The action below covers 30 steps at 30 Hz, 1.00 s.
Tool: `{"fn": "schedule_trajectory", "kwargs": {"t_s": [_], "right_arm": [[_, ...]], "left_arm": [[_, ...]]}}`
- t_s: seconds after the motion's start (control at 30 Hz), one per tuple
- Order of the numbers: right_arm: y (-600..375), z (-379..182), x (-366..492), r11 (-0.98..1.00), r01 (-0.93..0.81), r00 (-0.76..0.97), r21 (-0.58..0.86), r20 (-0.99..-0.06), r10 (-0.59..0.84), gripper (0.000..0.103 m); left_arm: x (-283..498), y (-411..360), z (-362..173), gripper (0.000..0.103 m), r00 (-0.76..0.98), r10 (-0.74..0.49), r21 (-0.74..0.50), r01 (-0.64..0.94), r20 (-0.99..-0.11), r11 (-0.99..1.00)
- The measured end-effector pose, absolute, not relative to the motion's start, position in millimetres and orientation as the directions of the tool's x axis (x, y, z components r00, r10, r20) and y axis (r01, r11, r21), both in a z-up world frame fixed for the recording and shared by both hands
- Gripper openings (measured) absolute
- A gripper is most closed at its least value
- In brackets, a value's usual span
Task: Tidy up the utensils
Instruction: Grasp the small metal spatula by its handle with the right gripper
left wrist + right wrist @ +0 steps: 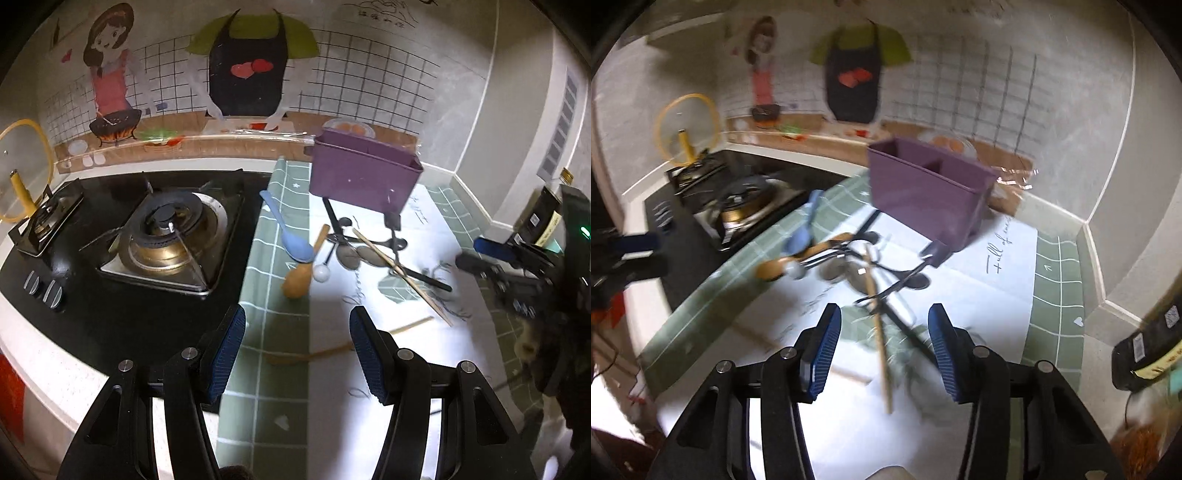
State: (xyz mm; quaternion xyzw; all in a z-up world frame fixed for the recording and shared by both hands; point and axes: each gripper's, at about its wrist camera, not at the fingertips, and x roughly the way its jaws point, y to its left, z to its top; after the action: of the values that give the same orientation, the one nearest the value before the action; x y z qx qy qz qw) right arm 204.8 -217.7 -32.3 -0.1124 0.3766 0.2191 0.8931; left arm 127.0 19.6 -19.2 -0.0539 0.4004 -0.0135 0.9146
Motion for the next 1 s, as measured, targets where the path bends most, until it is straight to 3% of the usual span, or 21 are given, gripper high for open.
{"fn": "schedule_trajectory", "kwargs": {"t_s": [0.1, 0.23, 0.33, 0.5, 0.7, 0.73, 1.0], "right_arm": [[-216, -45, 239, 0.924, -0.383, 0.630, -0.009, -0.733, 0.254, 0.044], [-218, -70, 300, 0.975, -0.156, 0.601, 0.155, -0.769, 0.218, 0.044], [-215, -92, 334, 0.979, -0.029, 0.572, 0.200, -0.800, 0.180, 0.042], [-207, -114, 363, 0.976, 0.106, 0.539, 0.191, -0.836, 0.105, 0.042], [-186, -122, 379, 0.996, 0.056, 0.526, 0.063, -0.850, 0.024, 0.041], [-183, -123, 380, 0.998, 0.031, 0.526, 0.046, -0.850, 0.023, 0.033], [-221, -90, 347, 0.978, -0.208, 0.584, -0.002, -0.803, 0.123, 0.030]], "left_arm": [[143, 32, -30, 0.059, 0.669, -0.081, -0.133, -0.027, -0.739, 0.991], [163, 47, -34, 0.059, 0.662, -0.127, -0.162, 0.009, -0.739, 0.987], [182, 57, -38, 0.059, 0.647, -0.165, -0.182, 0.041, -0.744, 0.982], [203, 69, -43, 0.059, 0.634, -0.221, -0.239, 0.058, -0.741, 0.969], [223, 62, -48, 0.059, 0.624, -0.198, -0.227, 0.034, -0.756, 0.973], [224, 60, -48, 0.059, 0.623, -0.196, -0.228, 0.029, -0.757, 0.973], [240, 30, -65, 0.059, 0.579, -0.179, -0.226, -0.009, -0.795, 0.974]]}}
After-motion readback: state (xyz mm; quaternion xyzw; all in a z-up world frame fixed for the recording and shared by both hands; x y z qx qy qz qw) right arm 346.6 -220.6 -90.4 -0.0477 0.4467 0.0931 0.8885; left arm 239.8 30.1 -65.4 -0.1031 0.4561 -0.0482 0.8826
